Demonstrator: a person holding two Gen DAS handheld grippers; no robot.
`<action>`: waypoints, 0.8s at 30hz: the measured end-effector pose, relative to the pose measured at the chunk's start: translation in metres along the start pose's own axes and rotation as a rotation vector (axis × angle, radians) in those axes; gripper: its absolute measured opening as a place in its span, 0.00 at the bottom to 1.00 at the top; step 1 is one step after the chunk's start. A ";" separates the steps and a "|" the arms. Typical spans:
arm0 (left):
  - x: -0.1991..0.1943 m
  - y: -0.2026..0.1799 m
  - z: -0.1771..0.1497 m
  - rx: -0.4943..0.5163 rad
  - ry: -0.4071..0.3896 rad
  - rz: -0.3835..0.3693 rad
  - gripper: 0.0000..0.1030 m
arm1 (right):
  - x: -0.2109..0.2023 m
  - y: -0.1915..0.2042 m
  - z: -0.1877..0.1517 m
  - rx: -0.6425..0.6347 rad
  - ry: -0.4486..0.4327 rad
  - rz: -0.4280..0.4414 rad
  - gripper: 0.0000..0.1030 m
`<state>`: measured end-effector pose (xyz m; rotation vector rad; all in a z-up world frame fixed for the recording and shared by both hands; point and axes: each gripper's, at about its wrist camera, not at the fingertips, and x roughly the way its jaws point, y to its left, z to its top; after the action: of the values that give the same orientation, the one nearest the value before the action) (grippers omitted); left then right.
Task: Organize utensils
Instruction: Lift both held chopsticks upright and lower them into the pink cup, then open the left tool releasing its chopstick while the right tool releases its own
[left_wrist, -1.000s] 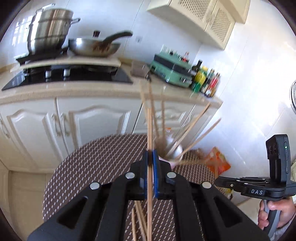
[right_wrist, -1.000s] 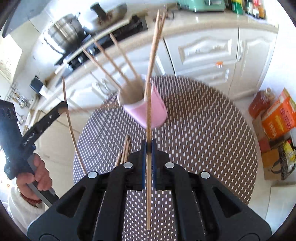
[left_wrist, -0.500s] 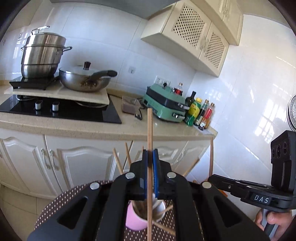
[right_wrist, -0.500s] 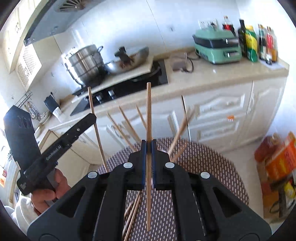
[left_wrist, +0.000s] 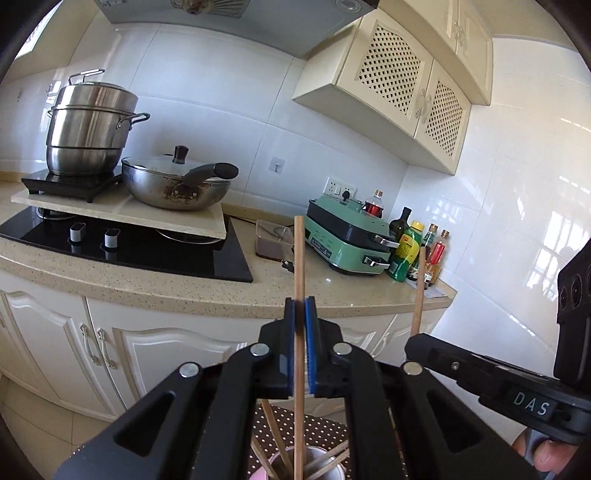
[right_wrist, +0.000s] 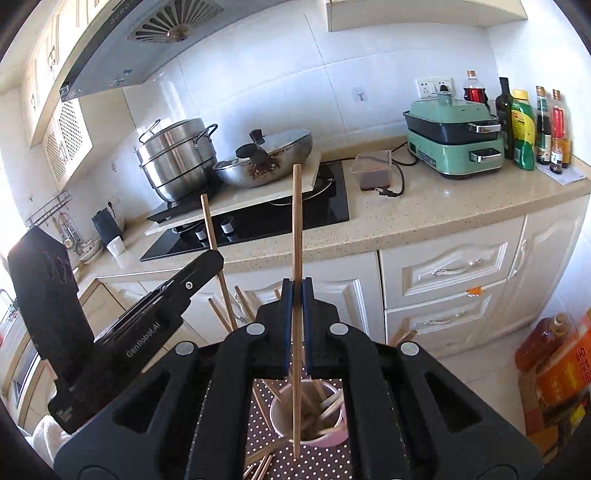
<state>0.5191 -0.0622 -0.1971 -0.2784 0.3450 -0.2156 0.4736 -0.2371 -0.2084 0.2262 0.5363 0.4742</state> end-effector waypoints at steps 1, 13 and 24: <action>0.002 -0.001 -0.002 0.005 -0.003 0.006 0.05 | 0.002 0.000 -0.001 -0.003 -0.007 0.004 0.05; 0.012 0.001 -0.025 0.039 0.022 0.041 0.05 | 0.016 0.004 -0.015 -0.063 -0.031 0.019 0.05; 0.006 0.006 -0.040 0.048 0.106 0.027 0.05 | 0.019 0.011 -0.023 -0.081 -0.022 0.021 0.05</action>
<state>0.5114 -0.0669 -0.2367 -0.2154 0.4481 -0.2123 0.4721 -0.2164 -0.2322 0.1592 0.4926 0.5120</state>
